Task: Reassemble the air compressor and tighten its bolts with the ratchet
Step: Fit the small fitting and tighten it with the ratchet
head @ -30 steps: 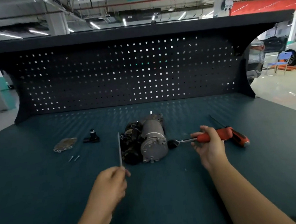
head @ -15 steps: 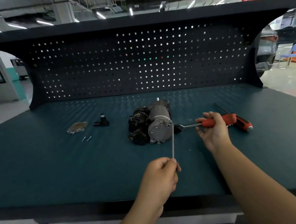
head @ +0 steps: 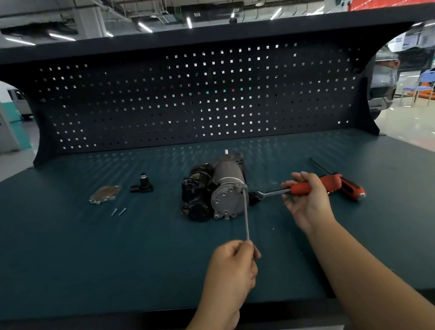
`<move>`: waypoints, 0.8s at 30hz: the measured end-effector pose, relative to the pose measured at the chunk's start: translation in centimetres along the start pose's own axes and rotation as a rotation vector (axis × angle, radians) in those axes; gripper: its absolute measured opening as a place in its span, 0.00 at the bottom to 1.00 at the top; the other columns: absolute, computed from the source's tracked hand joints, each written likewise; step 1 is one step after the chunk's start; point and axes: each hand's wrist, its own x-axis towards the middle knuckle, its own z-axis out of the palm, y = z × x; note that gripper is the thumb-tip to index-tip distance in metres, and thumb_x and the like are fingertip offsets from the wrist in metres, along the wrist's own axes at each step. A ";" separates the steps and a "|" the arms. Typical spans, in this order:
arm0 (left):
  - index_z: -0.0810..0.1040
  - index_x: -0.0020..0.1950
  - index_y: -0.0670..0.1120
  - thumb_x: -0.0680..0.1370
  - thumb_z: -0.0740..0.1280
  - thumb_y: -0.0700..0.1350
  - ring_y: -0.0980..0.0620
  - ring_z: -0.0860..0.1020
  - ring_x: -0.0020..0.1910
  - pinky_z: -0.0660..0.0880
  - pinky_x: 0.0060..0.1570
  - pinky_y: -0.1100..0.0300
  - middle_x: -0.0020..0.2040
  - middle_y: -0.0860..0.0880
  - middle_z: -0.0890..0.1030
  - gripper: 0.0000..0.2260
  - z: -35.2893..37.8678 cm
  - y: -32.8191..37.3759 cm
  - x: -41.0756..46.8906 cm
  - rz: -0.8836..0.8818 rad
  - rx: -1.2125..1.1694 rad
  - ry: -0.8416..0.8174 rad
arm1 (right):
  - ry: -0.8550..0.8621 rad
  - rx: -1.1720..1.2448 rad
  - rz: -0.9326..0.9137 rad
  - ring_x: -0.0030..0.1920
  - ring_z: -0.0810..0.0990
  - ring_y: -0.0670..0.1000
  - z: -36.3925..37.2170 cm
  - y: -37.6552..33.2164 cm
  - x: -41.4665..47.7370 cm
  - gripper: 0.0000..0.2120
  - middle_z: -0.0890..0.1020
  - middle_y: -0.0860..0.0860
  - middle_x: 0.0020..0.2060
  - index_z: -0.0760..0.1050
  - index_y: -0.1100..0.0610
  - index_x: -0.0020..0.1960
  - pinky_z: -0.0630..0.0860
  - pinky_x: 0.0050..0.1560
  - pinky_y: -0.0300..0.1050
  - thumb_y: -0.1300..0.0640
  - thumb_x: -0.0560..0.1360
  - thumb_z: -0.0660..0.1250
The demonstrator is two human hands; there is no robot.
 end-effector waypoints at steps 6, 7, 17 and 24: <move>0.71 0.38 0.42 0.82 0.56 0.42 0.57 0.58 0.18 0.55 0.18 0.67 0.20 0.52 0.63 0.14 0.1 0.0 0.9 -0.007 -0.050 -0.001 | -0.008 0.005 0.006 0.38 0.79 0.50 0.0 0.0 0.0 0.05 0.78 0.52 0.33 0.73 0.57 0.43 0.72 0.40 0.43 0.58 0.77 0.61; 0.71 0.38 0.42 0.82 0.56 0.42 0.58 0.58 0.18 0.55 0.19 0.67 0.20 0.53 0.63 0.14 0.2 0.0 1.3 -0.017 -0.063 -0.005 | -0.009 0.005 0.006 0.38 0.79 0.50 0.0 0.0 0.0 0.05 0.78 0.52 0.33 0.73 0.57 0.43 0.73 0.40 0.43 0.58 0.77 0.62; 0.71 0.41 0.45 0.83 0.54 0.48 0.60 0.57 0.16 0.51 0.18 0.70 0.19 0.54 0.61 0.14 1.4 2.7 7.5 -0.285 -0.311 -0.050 | -0.018 0.044 0.011 0.39 0.78 0.50 -0.1 0.2 0.2 0.05 0.78 0.50 0.29 0.74 0.57 0.43 0.73 0.42 0.44 0.58 0.76 0.62; 0.70 0.37 0.44 0.82 0.59 0.48 0.59 0.58 0.15 0.53 0.14 0.70 0.20 0.53 0.61 0.14 1.5 3.3 10.1 -0.404 -0.592 -0.082 | -0.054 -0.160 -0.232 0.33 0.76 0.46 2.0 0.5 0.1 0.07 0.76 0.47 0.26 0.75 0.57 0.39 0.72 0.44 0.44 0.64 0.76 0.65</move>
